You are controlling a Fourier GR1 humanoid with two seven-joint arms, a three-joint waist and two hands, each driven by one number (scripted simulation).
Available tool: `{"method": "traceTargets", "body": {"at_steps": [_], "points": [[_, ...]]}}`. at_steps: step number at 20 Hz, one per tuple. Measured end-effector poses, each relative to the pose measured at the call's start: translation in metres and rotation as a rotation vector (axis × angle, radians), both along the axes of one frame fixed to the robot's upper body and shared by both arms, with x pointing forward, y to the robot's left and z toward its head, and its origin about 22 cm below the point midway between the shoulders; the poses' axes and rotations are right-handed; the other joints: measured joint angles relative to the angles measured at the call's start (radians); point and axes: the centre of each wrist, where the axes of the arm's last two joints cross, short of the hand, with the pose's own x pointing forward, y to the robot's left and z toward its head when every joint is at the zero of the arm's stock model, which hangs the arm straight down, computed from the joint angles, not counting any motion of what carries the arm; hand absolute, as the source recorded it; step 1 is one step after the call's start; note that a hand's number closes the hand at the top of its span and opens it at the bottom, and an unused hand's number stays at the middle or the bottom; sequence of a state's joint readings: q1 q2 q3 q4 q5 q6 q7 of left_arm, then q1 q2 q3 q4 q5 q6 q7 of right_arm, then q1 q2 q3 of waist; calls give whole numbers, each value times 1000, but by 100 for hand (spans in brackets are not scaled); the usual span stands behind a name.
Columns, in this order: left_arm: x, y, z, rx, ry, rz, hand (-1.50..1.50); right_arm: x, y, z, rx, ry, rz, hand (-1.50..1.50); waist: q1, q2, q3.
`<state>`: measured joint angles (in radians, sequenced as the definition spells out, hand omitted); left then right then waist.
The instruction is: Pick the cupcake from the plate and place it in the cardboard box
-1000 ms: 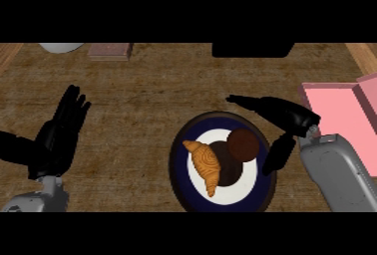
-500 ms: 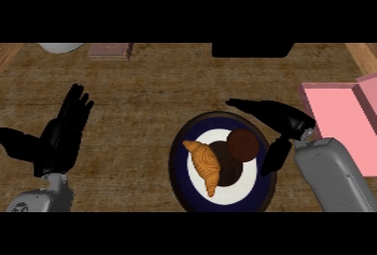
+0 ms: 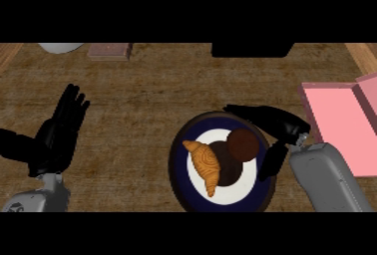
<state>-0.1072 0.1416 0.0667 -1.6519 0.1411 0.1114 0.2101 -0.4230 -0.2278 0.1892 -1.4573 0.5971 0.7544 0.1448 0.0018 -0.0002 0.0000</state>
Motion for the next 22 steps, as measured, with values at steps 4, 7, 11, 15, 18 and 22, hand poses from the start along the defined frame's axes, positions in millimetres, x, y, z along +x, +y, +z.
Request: {"method": "traceTargets", "body": {"at_steps": [4,7,11,15,18,22], "points": [[-1,-4,4,-3,-4,-4,0,0,5,-10,-9,7,4,-150,1,0,0],[-4,-5,5,1,-2,-1,0,-1,8,-16,-13,4,1,-150,1,0,0],[-1,-7,6,-1,1,-1,0,2,12,-28,-19,4,2,-150,1,0,0],[0,-6,5,-6,-1,-6,0,6,9,-29,-20,-9,16,-150,1,0,0],[0,0,5,-5,1,-6,0,5,2,-33,-23,-18,23,150,1,0,0],[1,3,2,-2,2,-8,0,0,5,-36,-27,-84,76,150,1,0,0]]}}
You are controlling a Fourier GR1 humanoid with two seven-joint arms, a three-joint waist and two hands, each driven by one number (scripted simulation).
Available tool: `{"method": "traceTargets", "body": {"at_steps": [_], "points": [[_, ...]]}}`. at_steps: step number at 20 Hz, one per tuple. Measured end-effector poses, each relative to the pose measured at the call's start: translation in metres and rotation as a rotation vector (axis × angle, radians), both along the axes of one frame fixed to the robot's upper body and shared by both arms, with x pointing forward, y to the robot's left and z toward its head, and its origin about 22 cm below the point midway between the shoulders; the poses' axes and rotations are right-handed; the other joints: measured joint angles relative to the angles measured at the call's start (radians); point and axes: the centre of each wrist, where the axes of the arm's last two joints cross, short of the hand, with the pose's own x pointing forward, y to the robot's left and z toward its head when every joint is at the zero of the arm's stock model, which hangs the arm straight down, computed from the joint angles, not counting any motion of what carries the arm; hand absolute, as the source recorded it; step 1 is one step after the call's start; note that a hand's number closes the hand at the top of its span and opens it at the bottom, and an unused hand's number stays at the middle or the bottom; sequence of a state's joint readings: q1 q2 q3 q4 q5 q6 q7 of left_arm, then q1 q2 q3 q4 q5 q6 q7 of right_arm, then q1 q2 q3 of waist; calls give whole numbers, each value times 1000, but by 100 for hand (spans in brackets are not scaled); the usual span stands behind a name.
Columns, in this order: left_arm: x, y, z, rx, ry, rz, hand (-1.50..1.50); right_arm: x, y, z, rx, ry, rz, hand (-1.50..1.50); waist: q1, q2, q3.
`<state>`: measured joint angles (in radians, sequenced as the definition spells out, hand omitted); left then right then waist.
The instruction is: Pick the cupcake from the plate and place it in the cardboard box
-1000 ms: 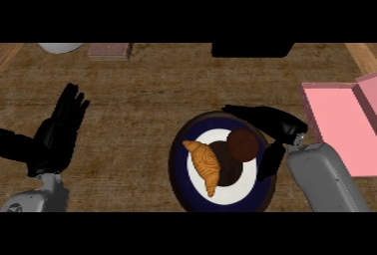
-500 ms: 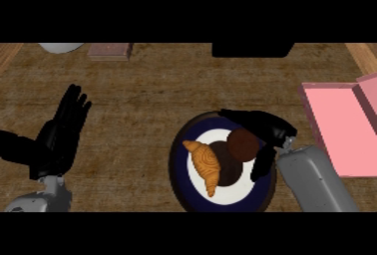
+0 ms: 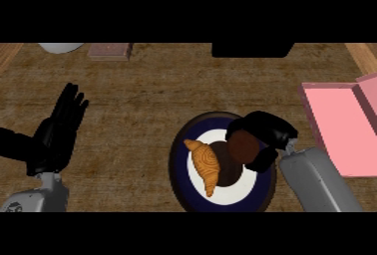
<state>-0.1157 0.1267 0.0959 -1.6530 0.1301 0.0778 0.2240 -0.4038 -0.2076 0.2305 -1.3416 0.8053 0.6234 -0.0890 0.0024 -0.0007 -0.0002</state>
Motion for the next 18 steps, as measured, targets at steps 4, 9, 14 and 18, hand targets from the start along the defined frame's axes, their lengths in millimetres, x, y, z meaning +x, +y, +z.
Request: {"method": "traceTargets", "body": {"at_steps": [4,9,14,18], "points": [[-2,-3,0,3,-3,3,0,1,7,1,-4,-62,21,150,1,0,0],[-4,2,2,5,-5,3,0,2,14,10,20,-153,-8,150,1,0,0],[-1,-4,6,7,-8,-5,0,-5,61,16,-63,-264,-265,150,8,-2,0],[0,-7,2,2,-1,-21,0,-14,102,29,-135,-375,-432,150,22,-2,-1]]}}
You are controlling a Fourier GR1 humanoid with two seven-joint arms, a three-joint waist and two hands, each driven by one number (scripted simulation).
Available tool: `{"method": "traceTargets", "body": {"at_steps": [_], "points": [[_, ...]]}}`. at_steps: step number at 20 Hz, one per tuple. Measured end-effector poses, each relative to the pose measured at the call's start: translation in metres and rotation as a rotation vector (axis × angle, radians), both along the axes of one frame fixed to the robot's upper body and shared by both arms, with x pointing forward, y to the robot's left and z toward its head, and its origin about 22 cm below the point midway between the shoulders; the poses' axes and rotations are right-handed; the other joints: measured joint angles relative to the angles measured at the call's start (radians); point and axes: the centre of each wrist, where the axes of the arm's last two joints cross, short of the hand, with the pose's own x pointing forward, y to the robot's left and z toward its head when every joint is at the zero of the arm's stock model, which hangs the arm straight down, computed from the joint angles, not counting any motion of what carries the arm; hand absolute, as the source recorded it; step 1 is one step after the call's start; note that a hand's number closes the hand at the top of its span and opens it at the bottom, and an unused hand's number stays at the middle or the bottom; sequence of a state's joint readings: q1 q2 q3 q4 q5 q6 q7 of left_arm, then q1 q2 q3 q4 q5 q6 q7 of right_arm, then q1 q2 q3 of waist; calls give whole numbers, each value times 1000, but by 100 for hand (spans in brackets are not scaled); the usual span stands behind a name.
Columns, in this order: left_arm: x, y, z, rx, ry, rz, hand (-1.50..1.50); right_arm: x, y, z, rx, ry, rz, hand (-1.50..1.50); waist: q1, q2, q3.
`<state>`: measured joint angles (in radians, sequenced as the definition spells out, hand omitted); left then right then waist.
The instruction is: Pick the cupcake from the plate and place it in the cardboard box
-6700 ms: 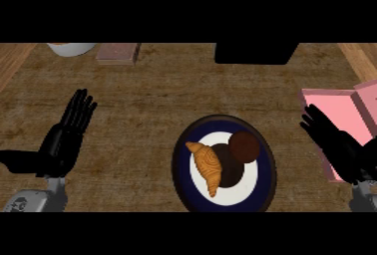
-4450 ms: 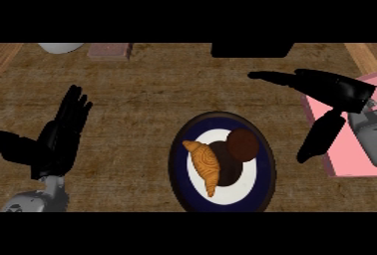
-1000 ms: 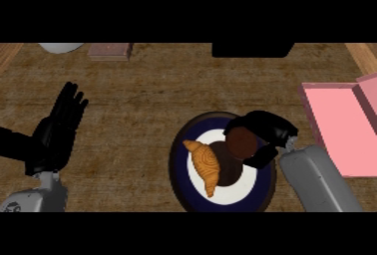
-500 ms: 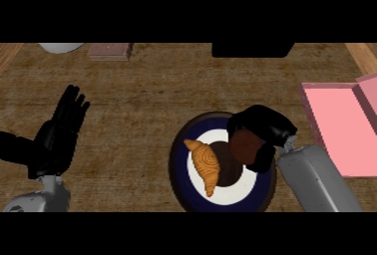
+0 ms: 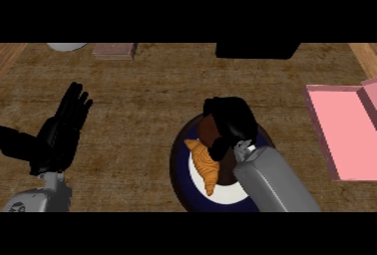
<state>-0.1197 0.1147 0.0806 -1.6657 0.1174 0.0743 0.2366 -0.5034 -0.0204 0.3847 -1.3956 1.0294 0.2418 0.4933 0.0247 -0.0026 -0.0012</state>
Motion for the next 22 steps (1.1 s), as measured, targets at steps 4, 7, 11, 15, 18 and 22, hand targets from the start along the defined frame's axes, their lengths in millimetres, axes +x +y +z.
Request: {"method": "traceTargets", "body": {"at_steps": [4,7,11,15,18,22], "points": [[-3,-1,-1,7,-3,2,0,-18,44,19,-37,-94,-49,150,1,0,0],[-2,-3,0,3,-2,4,0,-29,71,41,-58,-146,-57,150,-1,1,1],[-3,-3,-1,-1,1,4,0,-38,83,79,33,-252,-117,150,-5,-1,0],[-3,-3,-4,2,3,14,0,-38,83,103,102,-372,-202,150,-12,-1,1],[-3,0,-5,3,7,25,0,-33,75,124,142,-462,-280,150,-22,-2,0],[1,6,-4,0,7,36,0,-27,56,144,178,-533,-382,150,-32,-3,1]]}}
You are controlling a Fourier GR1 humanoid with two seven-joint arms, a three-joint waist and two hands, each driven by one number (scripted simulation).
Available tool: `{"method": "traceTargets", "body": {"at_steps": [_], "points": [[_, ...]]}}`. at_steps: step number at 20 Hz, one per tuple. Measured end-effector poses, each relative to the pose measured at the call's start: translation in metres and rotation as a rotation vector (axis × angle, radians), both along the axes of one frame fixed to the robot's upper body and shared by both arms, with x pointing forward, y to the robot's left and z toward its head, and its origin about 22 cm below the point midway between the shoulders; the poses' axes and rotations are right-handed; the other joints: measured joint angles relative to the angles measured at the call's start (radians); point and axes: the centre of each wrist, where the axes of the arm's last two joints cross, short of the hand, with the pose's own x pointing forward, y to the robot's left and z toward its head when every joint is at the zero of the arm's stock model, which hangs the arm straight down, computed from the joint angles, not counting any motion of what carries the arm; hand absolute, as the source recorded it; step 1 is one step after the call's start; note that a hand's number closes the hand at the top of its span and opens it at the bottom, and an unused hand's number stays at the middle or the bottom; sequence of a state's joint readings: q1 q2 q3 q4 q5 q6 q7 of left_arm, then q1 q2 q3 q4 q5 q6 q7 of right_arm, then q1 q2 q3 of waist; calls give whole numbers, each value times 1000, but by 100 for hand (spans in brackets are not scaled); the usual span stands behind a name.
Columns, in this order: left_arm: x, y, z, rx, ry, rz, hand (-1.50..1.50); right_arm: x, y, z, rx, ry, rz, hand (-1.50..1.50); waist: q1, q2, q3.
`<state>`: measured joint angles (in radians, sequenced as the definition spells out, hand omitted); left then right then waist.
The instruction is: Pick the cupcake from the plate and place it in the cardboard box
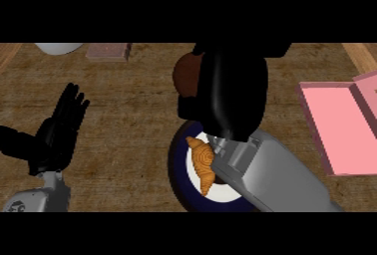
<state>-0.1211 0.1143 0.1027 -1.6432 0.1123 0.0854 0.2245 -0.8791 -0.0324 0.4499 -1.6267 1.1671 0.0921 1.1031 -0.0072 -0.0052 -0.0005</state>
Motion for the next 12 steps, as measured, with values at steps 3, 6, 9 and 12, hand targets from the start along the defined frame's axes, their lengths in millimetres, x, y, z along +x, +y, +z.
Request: {"method": "traceTargets", "body": {"at_steps": [3,6,9,12], "points": [[-3,2,-1,-2,1,-2,0,10,-26,11,34,-13,-74,150,0,1,0],[-3,-4,1,2,0,-4,0,19,-54,15,53,2,-138,150,0,1,0],[-3,-6,0,2,-3,-6,0,23,-81,15,63,18,-192,150,0,2,1],[-7,-5,-1,2,-6,-11,0,31,-102,10,37,18,-261,150,4,3,1]]}}
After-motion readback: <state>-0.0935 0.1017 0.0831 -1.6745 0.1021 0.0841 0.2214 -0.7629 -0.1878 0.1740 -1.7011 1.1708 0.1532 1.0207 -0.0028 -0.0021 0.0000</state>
